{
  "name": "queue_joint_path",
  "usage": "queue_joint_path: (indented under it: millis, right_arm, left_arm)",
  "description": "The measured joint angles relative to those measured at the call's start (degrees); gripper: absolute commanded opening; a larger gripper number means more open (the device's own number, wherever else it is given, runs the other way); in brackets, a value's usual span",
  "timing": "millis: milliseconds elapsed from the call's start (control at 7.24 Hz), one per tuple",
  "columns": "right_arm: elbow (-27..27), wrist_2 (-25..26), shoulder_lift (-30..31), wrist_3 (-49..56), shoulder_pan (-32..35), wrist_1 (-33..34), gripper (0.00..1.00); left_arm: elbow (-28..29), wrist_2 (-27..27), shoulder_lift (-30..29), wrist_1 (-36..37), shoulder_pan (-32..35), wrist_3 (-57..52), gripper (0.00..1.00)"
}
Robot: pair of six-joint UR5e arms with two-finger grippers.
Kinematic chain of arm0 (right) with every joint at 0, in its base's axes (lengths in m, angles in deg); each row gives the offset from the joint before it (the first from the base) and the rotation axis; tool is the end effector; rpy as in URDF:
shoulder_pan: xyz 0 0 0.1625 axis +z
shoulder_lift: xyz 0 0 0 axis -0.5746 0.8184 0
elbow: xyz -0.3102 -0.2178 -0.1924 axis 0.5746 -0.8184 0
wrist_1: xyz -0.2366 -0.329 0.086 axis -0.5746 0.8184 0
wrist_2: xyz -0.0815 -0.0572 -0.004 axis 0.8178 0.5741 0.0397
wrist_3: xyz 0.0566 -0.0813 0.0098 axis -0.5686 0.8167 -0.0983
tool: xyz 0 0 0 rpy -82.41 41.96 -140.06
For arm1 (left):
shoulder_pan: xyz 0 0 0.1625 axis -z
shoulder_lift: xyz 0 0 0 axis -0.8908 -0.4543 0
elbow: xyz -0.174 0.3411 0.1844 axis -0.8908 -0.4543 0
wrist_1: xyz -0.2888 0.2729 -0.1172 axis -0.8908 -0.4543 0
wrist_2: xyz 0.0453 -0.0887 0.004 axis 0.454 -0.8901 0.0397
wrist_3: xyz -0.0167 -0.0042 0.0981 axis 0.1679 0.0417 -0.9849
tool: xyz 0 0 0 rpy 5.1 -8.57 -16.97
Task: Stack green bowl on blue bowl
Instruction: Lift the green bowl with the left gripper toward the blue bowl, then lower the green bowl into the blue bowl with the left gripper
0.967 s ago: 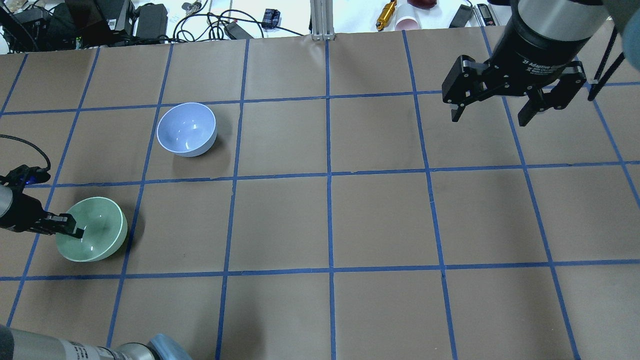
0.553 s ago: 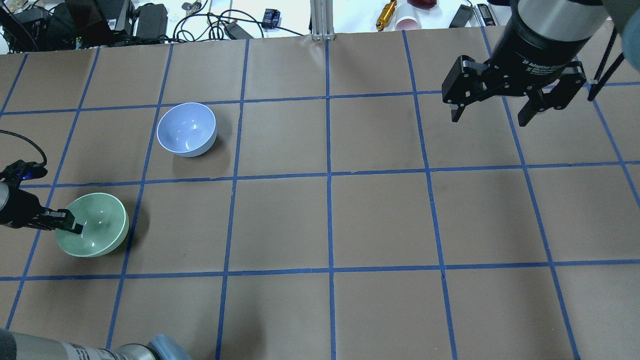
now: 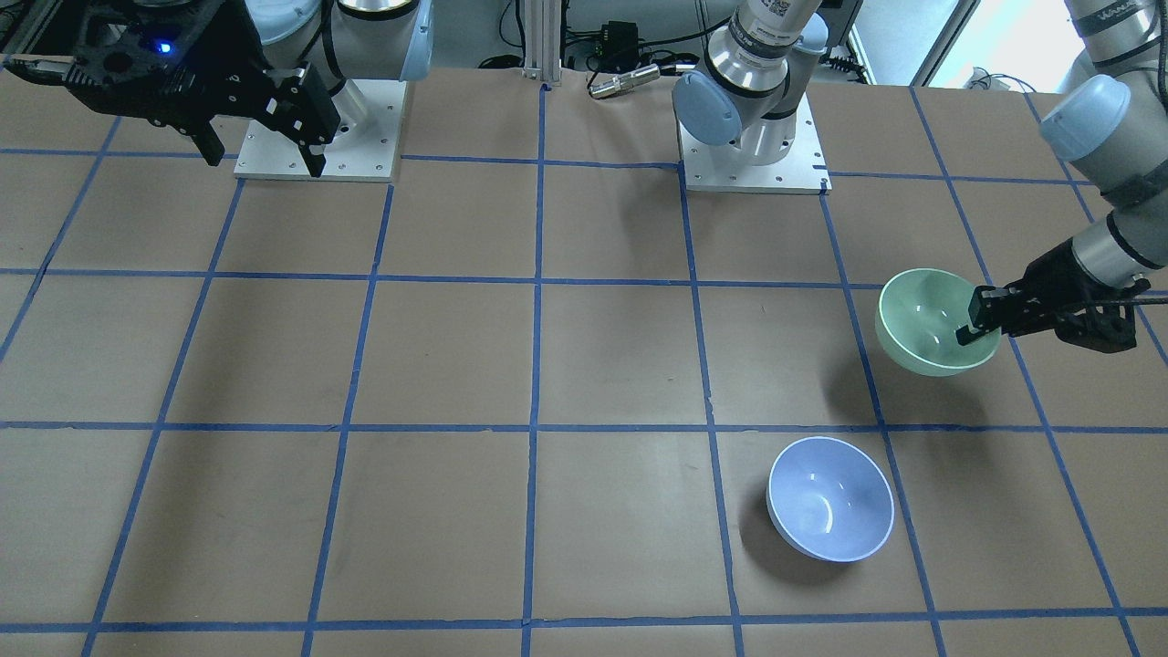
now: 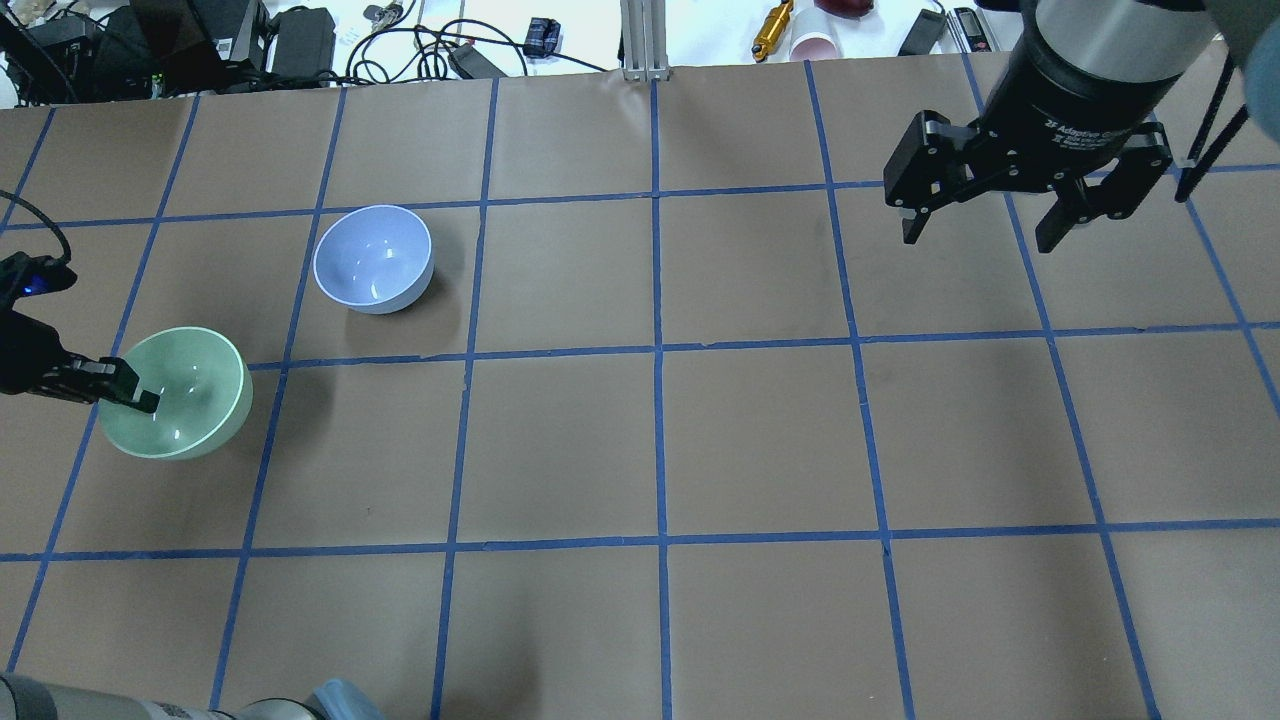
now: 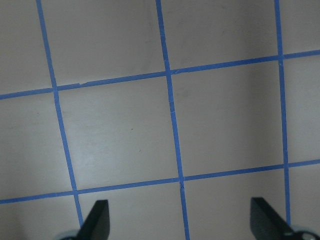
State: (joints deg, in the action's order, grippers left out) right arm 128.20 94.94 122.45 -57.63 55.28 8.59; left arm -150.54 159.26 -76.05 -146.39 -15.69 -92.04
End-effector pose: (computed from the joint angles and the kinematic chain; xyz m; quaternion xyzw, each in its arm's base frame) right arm 0.1373 -0.4482 0.5342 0.0628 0.9980 -0.0044 0.0065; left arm 0.2332 -0.4772 0.2727 -0.0388 -0.9903 0.0032 0.1333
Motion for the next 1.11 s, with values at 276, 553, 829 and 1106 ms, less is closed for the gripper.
queue_joint_path:
  millis: [276, 553, 829, 1106]
  right_arm:
    - [0.02, 0.00, 0.00, 0.00, 0.00, -0.06, 1.00]
    - [0.04, 0.00, 0.00, 0.00, 0.00, -0.03, 1.00]
    - [0.00, 0.00, 0.00, 0.00, 0.00, -0.01, 1.00]
    - [0.04, 0.00, 0.00, 0.00, 0.00, -0.04, 1.00]
  left_arm:
    - [6.53, -0.15, -1.11, -3.82, 4.67, 4.69, 0.00]
    - [10.85, -1.01, -2.96, -4.09, 9.76, 11.85, 0.00]
    - [15.38, -1.70, -5.21, -3.83, 15.20, 20.41, 0.00]
    - [19.07, -5.08, -8.50, -3.17, 17.84, 25.10, 0.00]
